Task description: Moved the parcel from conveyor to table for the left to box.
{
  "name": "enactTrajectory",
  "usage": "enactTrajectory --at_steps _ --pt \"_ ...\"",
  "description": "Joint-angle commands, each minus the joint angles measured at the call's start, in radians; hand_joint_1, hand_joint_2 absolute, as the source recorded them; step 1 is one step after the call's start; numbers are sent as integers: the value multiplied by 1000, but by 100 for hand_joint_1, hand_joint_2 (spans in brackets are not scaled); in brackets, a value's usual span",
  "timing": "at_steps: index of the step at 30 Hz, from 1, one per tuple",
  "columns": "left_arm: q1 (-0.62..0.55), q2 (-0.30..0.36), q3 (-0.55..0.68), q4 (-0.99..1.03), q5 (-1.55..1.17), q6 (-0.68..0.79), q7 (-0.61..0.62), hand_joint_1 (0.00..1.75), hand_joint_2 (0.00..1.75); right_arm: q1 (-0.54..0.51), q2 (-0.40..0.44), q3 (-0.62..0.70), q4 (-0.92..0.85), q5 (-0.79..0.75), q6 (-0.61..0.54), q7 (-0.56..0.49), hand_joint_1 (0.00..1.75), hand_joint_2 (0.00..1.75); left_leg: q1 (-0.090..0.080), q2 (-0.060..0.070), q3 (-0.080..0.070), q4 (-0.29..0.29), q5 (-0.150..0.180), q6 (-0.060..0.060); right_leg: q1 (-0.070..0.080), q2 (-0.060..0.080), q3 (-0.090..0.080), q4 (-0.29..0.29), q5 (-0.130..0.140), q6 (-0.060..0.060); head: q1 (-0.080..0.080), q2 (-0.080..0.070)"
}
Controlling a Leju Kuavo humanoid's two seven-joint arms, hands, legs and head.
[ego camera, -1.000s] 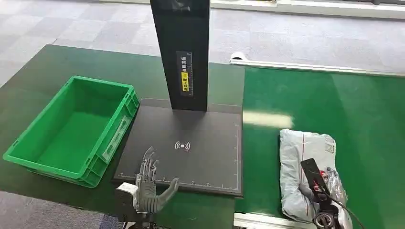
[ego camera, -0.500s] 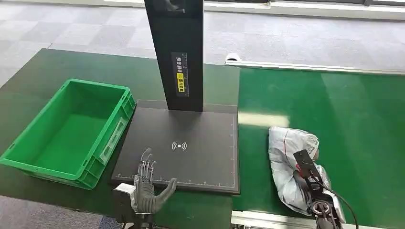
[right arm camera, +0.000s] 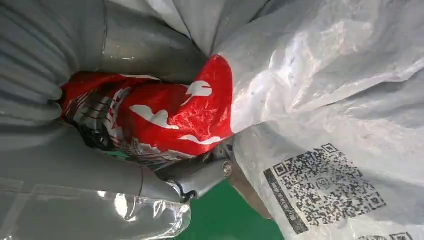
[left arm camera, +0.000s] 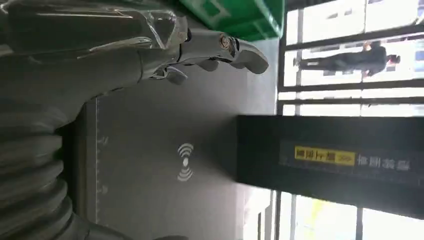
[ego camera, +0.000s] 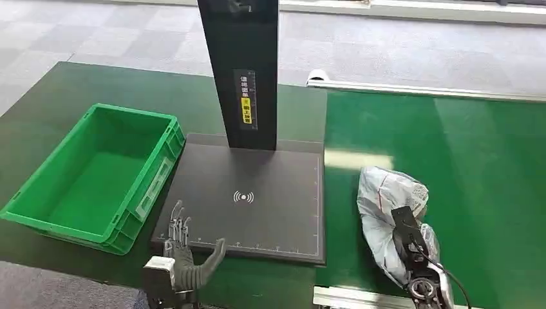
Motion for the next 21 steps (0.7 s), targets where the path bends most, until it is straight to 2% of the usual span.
enactTrajectory --at_steps 1,12,13,14,15,18,21 --pt "78 -43 115 -65 -82 11 -2 0 175 92 49 23 -355 -16 -93 -39 175 175 -1 0 -2 0 -1 1 -1 0 -3 1 -1 0 0 0" --pt "78 -43 115 -65 -82 11 -2 0 175 92 49 23 -355 -16 -93 -39 175 175 -1 -2 -2 -1 0 0 -1 -2 -2 0 -2 1 0 0" --pt "83 -57 136 -76 -101 11 -2 0 175 97 51 20 -358 -26 -128 -74 175 175 -1 -2 -2 -1 0 0 -1 -2 -2 -1 -2 0 0 0" --pt "98 -81 171 -96 -128 11 -2 0 175 109 54 21 -391 -30 -190 -125 175 175 -1 -2 -2 -1 0 0 0 -2 -2 -1 -2 1 0 0" --pt "104 -91 182 -101 -126 11 -2 0 175 131 51 27 -436 -24 -216 -129 175 175 0 -2 -2 0 0 0 0 -2 -2 0 -2 1 0 0" --pt "125 -125 228 -122 -151 11 -2 0 175 219 62 25 -593 -44 -262 -132 175 175 -1 -4 -4 0 0 0 -1 -4 -3 0 -3 1 0 0" --pt "126 -142 247 -122 -161 11 -2 0 175 265 76 19 -644 -50 -285 -140 175 175 0 -5 -3 0 -1 0 0 -5 -2 0 -4 0 0 0"
